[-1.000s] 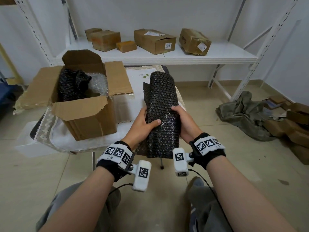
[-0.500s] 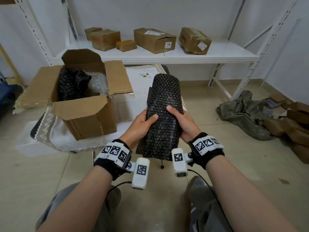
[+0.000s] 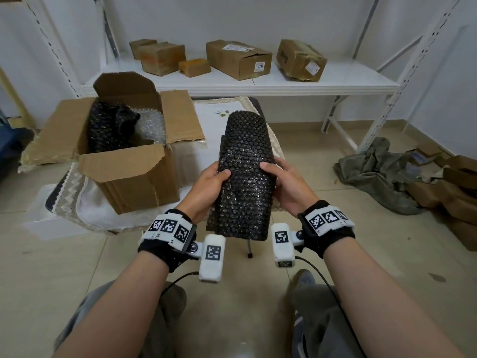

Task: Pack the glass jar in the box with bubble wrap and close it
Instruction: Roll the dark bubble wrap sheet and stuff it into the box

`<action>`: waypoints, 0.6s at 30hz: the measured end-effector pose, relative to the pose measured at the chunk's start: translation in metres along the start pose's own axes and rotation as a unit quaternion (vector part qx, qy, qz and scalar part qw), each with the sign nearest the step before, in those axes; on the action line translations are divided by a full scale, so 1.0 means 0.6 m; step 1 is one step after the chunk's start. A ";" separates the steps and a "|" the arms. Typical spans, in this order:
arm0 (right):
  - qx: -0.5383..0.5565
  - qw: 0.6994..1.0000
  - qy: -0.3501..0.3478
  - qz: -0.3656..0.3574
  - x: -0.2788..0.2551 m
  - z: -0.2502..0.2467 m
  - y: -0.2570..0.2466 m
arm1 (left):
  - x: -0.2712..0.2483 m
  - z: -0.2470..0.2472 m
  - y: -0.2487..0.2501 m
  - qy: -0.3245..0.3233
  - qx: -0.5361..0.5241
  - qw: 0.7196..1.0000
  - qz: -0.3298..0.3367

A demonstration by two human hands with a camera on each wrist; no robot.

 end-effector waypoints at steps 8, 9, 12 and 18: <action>-0.086 0.987 -0.131 0.040 -0.019 0.028 0.004 | -0.016 -0.023 0.023 0.066 -0.015 0.996 0.052; -0.102 0.983 -0.143 0.052 -0.021 0.032 0.010 | -0.017 -0.028 0.025 0.080 -0.019 0.995 0.062; -0.114 0.983 -0.129 0.056 -0.023 0.038 0.017 | -0.017 -0.030 0.028 0.088 -0.002 0.993 0.074; -0.013 0.998 0.020 -0.052 -0.021 0.015 -0.017 | -0.014 -0.005 0.020 0.042 0.044 0.996 0.072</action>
Point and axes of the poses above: each hand's wrist, its own x-axis towards the middle knuckle, its own z-axis out of the palm, y = z × x, the point moved 7 cm from there along x, towards the middle knuckle, and after that the axes turned 12 degrees about -y, right-handed, at the moved point
